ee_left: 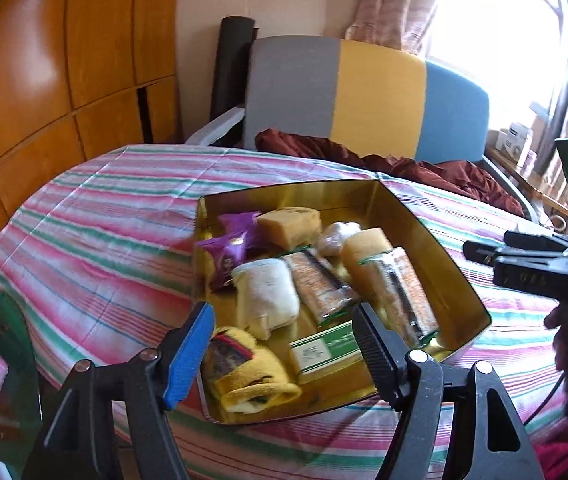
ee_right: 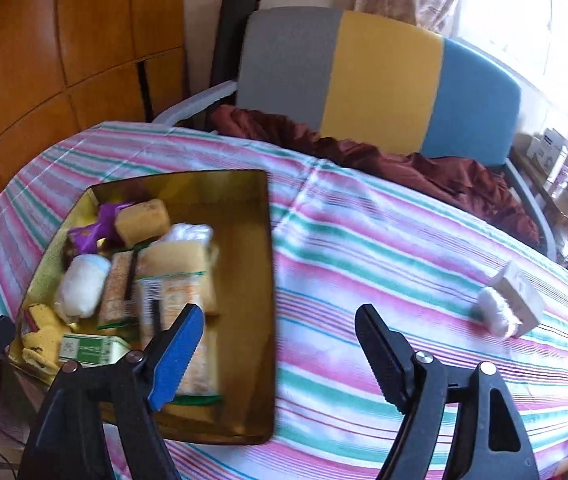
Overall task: Organize objects
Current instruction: 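Move both grippers back toward the cream box and second cotton ball, then grasp the second wrapped cotton ball with the left gripper, then grasp the cream product box with the right gripper while the left holds the cotton ball, then carry the cotton ball and cream box over the gold tray with both grippers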
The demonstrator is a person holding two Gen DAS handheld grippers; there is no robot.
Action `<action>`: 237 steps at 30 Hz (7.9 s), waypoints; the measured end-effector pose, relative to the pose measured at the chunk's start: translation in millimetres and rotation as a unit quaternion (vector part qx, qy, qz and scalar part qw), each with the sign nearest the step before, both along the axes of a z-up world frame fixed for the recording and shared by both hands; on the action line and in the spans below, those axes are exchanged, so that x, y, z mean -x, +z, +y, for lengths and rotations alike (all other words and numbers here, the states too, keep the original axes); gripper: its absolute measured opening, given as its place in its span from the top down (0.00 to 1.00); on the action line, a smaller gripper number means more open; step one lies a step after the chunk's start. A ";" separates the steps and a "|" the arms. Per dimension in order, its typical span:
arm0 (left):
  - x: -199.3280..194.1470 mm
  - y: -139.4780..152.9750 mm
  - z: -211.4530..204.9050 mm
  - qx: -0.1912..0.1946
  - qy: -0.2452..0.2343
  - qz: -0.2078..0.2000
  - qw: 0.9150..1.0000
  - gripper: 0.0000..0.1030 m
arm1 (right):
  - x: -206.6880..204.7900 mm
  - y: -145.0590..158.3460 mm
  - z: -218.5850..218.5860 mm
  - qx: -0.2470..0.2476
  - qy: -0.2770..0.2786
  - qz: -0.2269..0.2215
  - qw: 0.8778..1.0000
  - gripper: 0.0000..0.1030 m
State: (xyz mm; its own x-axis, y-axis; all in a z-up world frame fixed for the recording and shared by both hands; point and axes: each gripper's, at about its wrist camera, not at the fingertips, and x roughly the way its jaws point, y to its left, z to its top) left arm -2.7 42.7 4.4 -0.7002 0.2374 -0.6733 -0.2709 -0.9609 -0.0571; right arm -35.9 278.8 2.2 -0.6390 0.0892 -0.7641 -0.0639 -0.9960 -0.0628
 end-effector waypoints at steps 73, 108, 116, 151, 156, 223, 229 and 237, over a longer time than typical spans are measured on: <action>19.1 -36.2 357.9 0.066 -0.267 -0.098 0.956 0.26 | -117.8 -19.9 348.9 0.233 -0.406 0.030 0.883 0.22; 101.8 -86.3 484.3 -0.010 -0.223 -0.190 0.956 0.57 | -127.2 -32.9 362.0 0.282 -0.409 0.040 0.867 0.22; 72.1 -84.8 442.9 0.014 -0.272 -0.141 0.952 0.64 | -127.0 -38.9 365.2 0.276 -0.411 0.030 0.868 0.22; -3.5 -94.6 325.9 0.009 -0.297 -0.064 0.953 0.64 | -30.8 -31.2 303.1 0.020 -0.211 -0.104 0.972 0.16; -2.1 -95.5 324.1 0.004 -0.298 -0.066 0.952 0.64 | 16.0 -26.5 319.7 -0.063 -0.165 -0.130 0.976 0.16; -26.6 -89.0 319.6 0.074 -0.281 -0.026 0.957 0.66 | -34.9 -92.2 248.3 0.067 -0.163 -0.156 0.972 0.50; -38.2 -51.2 305.1 0.034 -0.284 -0.001 0.958 0.66 | -36.5 -93.3 241.4 0.051 -0.157 -0.151 0.975 0.50; -37.1 -12.3 267.7 0.008 -0.246 0.023 0.969 0.65 | -36.0 -92.9 229.9 0.038 -0.156 -0.146 0.976 0.50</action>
State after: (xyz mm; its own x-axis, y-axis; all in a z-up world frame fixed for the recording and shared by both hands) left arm 34.4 310.4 -7.9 -0.5344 0.5403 -0.6500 -0.6988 -0.7151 -0.0199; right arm 0.1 508.7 -90.7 -0.3436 0.1803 -0.9216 -0.3558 -0.9332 -0.0499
